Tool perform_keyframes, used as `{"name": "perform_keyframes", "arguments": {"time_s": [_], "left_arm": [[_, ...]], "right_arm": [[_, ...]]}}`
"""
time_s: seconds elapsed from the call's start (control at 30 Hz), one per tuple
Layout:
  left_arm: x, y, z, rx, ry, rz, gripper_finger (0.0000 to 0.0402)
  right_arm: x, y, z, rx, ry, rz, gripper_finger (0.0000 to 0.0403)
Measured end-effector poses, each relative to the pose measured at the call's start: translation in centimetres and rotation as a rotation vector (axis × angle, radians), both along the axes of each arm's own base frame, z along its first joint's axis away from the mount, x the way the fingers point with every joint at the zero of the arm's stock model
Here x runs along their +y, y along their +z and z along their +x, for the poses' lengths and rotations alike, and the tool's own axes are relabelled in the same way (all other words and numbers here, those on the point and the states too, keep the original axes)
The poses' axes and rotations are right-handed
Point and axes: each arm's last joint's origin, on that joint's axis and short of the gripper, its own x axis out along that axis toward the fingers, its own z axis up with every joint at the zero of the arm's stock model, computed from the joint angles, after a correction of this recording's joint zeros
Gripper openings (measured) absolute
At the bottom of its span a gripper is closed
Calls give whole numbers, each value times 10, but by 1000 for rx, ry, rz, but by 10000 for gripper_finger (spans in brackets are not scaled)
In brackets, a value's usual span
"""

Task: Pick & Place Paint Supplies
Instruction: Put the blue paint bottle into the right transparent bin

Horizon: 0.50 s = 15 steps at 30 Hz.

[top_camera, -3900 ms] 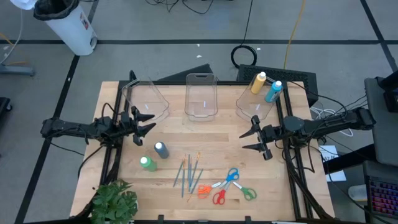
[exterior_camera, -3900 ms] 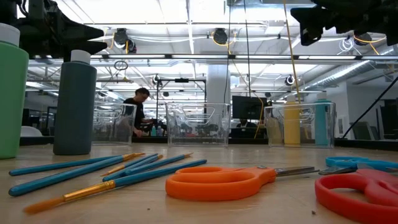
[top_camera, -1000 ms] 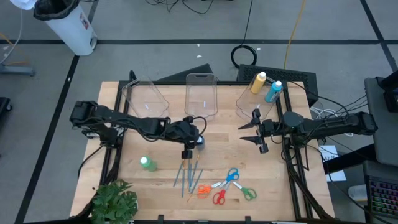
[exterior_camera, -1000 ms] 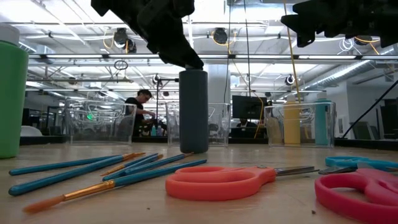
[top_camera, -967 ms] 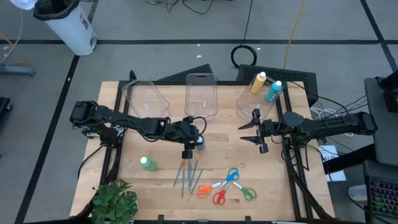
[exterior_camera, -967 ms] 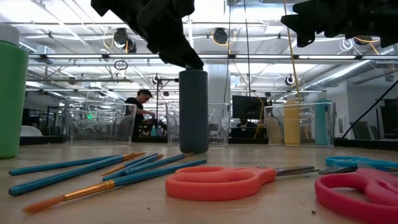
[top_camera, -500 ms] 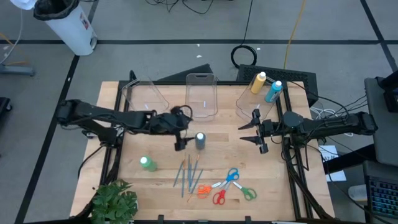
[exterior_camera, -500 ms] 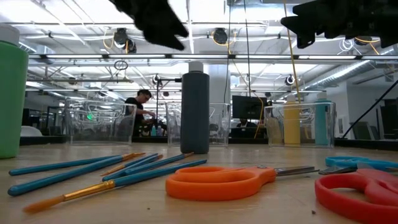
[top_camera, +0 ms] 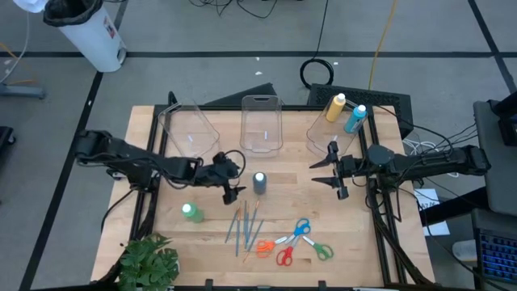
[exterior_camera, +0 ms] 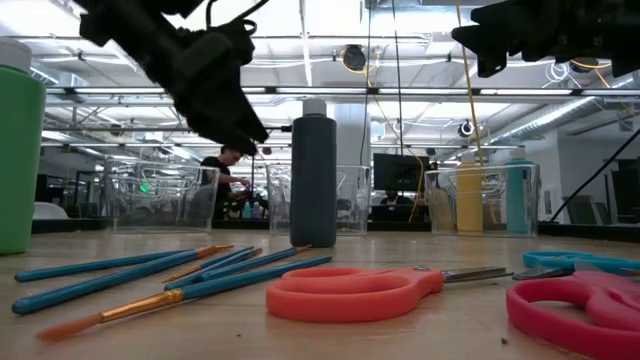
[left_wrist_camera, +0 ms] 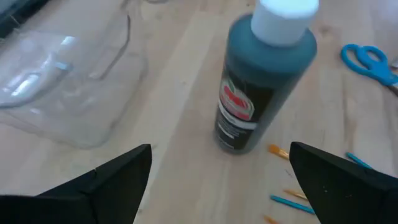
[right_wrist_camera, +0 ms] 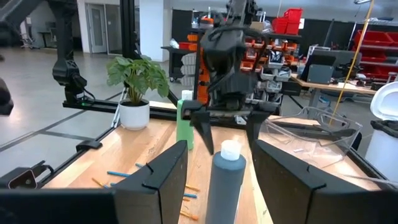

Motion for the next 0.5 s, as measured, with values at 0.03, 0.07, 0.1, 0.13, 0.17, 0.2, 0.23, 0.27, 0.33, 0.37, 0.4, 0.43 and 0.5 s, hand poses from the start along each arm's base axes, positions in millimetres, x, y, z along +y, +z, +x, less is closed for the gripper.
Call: {"name": "perform_keyframes", "arguments": {"time_s": [0.03, 0.07, 0.1, 0.13, 0.17, 0.2, 0.23, 0.27, 0.33, 0.37, 0.4, 0.43, 0.5], "left_arm": [[-1, -4, 1, -18, 0, -6, 385], [-3, -9, 3, -40, -4, -11, 383], [-4, -13, 5, -55, -7, -13, 382], [-5, -19, 6, -48, -13, -13, 380], [-6, -24, 8, -42, -22, -9, 379], [-7, -28, 11, -46, -36, -12, 378], [-7, -32, 13, -39, -45, -11, 377], [-8, -38, 15, -24, -48, -10, 377], [-8, -48, 21, -23, -50, -11, 378], [-9, -54, 23, -15, -51, -10, 379], [-9, -59, 24, -8, -51, -8, 379], [-9, -64, 27, -14, -51, -8, 378], [-9, -73, 31, -18, -41, -1, 375]], "right_arm": [[0, 0, 0, -3, 0, 0, 171], [0, 0, 0, -3, 0, 0, 171], [0, 0, 0, -3, 0, 0, 171], [0, 0, 0, -3, 0, 1, 171], [0, 0, 0, -3, 0, 1, 171], [0, 0, 0, -1, 0, 2, 171], [0, 0, 0, 0, 1, 8, 171], [0, 0, 0, 0, 2, 19, 171], [0, 0, 0, 1, 2, 27, 171], [0, 0, 0, 1, 4, 27, 171], [0, 0, 0, 1, 4, 27, 171], [0, 0, 0, 1, 4, 27, 171], [0, 0, 0, 1, 4, 21, 171]]}}
